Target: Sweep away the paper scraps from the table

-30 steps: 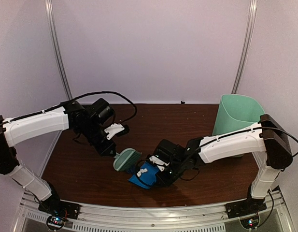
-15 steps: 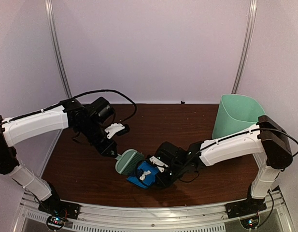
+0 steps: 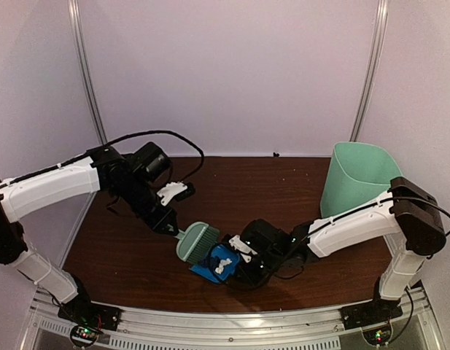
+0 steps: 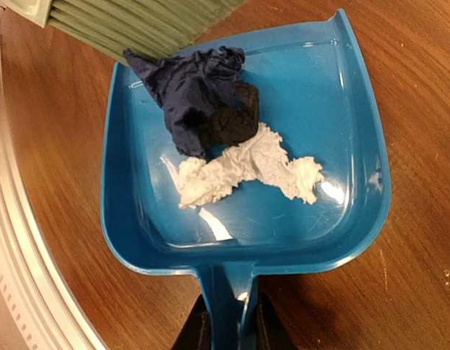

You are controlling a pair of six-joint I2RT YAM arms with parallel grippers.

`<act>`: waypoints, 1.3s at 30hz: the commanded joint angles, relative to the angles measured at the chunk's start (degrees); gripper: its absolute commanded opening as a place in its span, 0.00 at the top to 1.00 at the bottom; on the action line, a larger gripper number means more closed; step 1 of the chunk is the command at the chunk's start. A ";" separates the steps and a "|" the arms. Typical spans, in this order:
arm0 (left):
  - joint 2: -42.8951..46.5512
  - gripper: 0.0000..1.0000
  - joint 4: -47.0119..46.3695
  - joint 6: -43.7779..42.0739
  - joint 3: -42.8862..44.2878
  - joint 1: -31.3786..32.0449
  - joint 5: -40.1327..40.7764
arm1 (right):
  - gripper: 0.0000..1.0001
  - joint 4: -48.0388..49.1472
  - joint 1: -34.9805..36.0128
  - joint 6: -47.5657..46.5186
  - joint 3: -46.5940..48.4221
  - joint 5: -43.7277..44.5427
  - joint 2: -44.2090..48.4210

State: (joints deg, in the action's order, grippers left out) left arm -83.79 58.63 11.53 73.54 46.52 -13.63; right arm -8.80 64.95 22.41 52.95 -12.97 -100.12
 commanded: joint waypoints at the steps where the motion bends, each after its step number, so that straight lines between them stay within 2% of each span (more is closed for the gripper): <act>1: 2.82 1.00 0.87 2.42 3.89 0.32 2.80 | 1.00 6.53 0.35 -1.86 -2.64 1.60 2.70; 12: 9.57 1.00 5.61 6.40 8.88 0.32 12.80 | 1.00 11.22 0.44 -4.45 -3.60 2.93 3.64; 19: 15.28 1.00 2.87 9.94 10.03 0.31 16.12 | 1.00 12.63 0.42 -6.18 -1.21 3.30 3.47; 25: 18.50 1.00 2.51 13.34 12.22 0.24 24.36 | 1.00 13.43 0.28 -6.10 0.73 4.28 3.26; 32: 21.64 1.00 2.00 16.57 7.94 0.07 30.29 | 1.00 11.31 -0.68 -4.45 2.65 7.40 5.37; 39: 23.86 1.00 -1.17 19.23 1.05 -3.01 29.77 | 1.00 9.44 -3.31 -1.43 1.10 10.98 12.66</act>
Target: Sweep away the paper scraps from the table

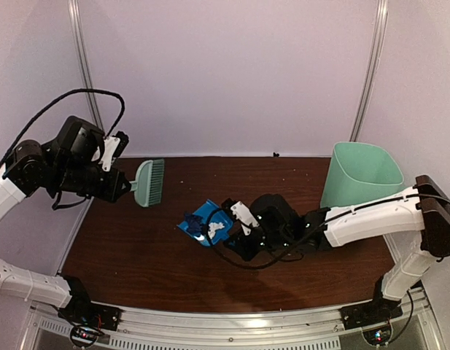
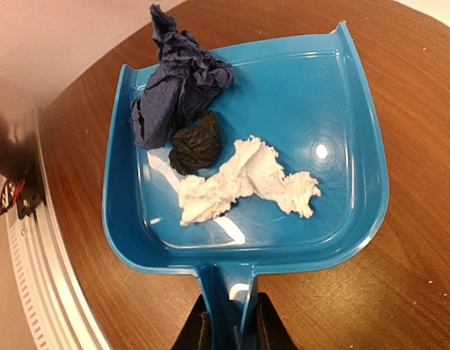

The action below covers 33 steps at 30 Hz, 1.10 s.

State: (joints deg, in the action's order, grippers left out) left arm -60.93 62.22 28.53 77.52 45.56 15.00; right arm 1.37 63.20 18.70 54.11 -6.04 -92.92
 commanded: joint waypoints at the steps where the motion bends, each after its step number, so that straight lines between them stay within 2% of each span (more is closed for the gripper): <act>1: 1.07 1.00 -5.14 2.18 -3.70 -2.77 0.83 | 1.00 -0.91 -1.97 2.61 -0.24 4.49 6.49; 9: 4.33 1.00 -11.85 0.48 -11.38 -10.17 -4.67 | 1.00 -9.47 -3.98 5.89 1.46 8.99 13.76; 22: 7.70 1.00 -24.56 -1.01 -25.42 -12.50 -8.51 | 1.00 -28.66 -7.28 12.91 10.09 16.64 25.00; 33: 11.27 1.00 -31.54 -1.22 -34.22 -12.60 -8.91 | 1.00 -48.01 -18.17 17.52 22.38 13.26 27.02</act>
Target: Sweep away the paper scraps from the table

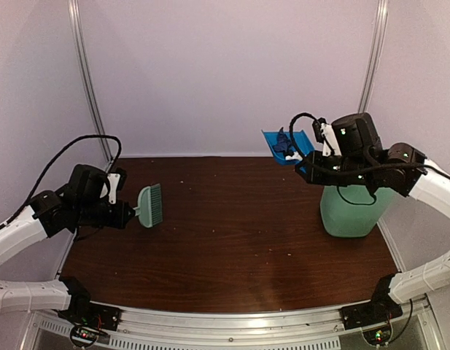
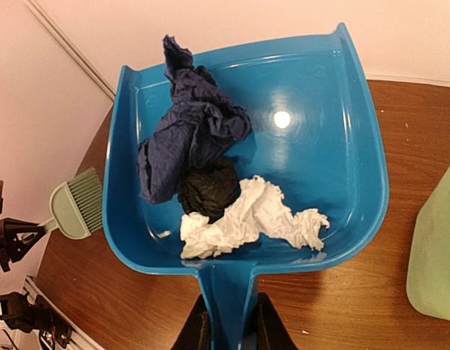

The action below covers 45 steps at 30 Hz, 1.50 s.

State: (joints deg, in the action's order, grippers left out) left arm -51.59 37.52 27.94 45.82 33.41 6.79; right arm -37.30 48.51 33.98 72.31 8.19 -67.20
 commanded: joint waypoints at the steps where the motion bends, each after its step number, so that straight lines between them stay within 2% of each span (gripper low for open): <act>1: 2.23 1.00 -7.31 -0.49 -3.44 -0.52 -0.69 | 1.00 -10.61 -4.77 2.51 5.22 -1.51 1.39; 11: 3.73 1.00 -8.98 -1.26 -5.56 -0.49 -0.31 | 1.00 -20.12 -18.38 2.87 10.34 -12.36 1.90; 21: 2.09 1.00 -9.93 -2.26 -6.10 -0.50 -1.24 | 1.00 -23.52 -29.39 1.93 12.45 -22.11 2.35; 35: 2.06 1.00 -10.22 -2.46 -6.44 -0.49 -1.13 | 1.00 -21.35 -44.59 2.67 12.14 -40.65 4.19; 45: 1.93 1.00 -10.29 -2.43 -6.54 -0.45 -0.91 | 1.00 -14.74 -52.79 9.31 9.87 -53.51 5.97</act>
State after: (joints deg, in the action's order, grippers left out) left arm -49.82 31.27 26.44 39.70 33.34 5.76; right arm -56.73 -2.46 39.72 82.91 -38.48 -62.52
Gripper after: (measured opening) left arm 0.097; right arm 0.159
